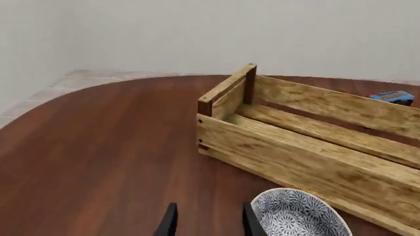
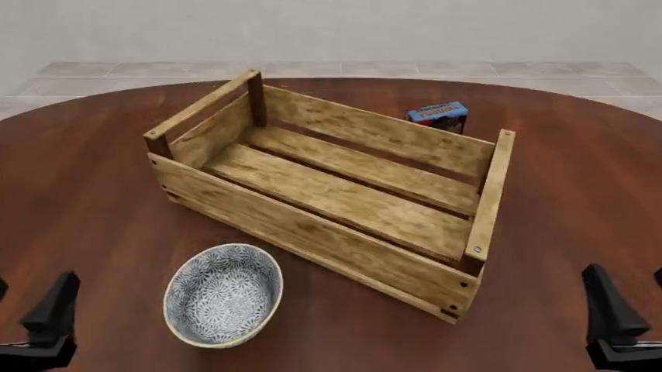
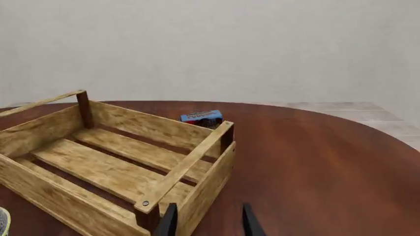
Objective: Pick up the salad dressing and put it in the tray.
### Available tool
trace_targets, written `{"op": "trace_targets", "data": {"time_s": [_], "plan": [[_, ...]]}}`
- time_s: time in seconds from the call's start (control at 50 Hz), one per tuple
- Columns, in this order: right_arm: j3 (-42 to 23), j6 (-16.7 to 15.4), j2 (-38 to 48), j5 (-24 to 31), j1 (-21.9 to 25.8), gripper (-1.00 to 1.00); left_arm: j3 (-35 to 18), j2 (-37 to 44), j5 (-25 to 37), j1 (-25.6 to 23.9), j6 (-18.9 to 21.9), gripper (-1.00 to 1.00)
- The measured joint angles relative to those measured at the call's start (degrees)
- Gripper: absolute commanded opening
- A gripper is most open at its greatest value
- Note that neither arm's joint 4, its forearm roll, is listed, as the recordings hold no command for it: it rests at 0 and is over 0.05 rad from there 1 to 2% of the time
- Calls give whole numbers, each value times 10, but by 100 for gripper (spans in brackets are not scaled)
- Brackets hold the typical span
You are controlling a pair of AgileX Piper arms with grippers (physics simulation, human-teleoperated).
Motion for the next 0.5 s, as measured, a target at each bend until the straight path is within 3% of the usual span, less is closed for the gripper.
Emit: {"op": "trace_targets", "data": {"time_s": [0.18,0.28,0.5], "plan": [[-1,0,2,0,0,100,8,48,-61,-9,-15,100],[-1,0,2,0,0,100,6,66,-62,-3,-33,100],[-1,0,2,-1,0,100,-76,28,74,29,-7,100]]}}
